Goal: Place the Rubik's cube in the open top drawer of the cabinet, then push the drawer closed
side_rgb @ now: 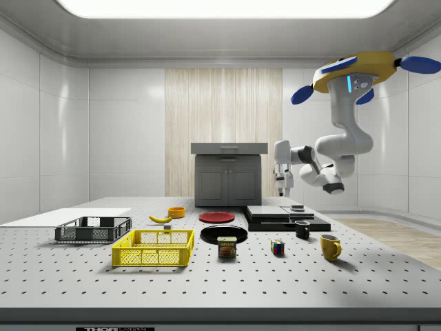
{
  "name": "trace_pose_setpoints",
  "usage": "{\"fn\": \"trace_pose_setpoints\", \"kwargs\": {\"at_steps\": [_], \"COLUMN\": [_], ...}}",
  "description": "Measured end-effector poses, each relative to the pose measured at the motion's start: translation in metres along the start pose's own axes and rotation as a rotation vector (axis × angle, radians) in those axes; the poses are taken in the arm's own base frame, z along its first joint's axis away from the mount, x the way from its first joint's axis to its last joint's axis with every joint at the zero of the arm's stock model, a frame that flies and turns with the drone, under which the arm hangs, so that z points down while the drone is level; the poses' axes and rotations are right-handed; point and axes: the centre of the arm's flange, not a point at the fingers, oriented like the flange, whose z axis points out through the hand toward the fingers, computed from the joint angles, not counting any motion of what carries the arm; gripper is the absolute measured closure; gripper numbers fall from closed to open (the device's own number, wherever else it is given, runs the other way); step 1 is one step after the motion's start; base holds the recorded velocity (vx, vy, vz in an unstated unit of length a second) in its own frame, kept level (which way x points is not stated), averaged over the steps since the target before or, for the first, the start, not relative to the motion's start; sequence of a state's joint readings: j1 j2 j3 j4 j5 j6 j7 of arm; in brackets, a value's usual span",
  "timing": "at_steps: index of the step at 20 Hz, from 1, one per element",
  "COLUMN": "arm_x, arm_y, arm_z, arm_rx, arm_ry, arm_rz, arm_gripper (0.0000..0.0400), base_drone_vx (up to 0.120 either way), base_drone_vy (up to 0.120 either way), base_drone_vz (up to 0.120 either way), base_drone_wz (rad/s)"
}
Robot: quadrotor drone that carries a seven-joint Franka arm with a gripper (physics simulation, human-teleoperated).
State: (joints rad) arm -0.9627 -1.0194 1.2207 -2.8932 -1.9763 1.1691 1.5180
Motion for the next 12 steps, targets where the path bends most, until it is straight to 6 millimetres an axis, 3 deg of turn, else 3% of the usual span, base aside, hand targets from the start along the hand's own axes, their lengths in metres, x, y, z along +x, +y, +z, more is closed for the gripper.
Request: {"fn": "trace_pose_setpoints", "kwargs": {"at_steps": [3, 5, 12], "arm_x": [-0.0023, -0.0033, -0.0050], "arm_y": [-0.0023, -0.0033, -0.0049], "arm_z": [-0.0001, -0.0001, -0.0001], "arm_rx": [-0.023, -0.032, -0.048], "arm_ry": [0.024, 0.035, 0.051], "arm_rz": [-0.001, -0.001, -0.001], "arm_gripper": [0.0000, 0.0000, 0.0000], "base_drone_vx": [0.120, 0.020, 0.000], "base_drone_vy": [0.000, 0.000, -0.114], "base_drone_vz": [-0.120, -0.120, -0.120], "base_drone_wz": [0.000, 0.000, 0.000]}}
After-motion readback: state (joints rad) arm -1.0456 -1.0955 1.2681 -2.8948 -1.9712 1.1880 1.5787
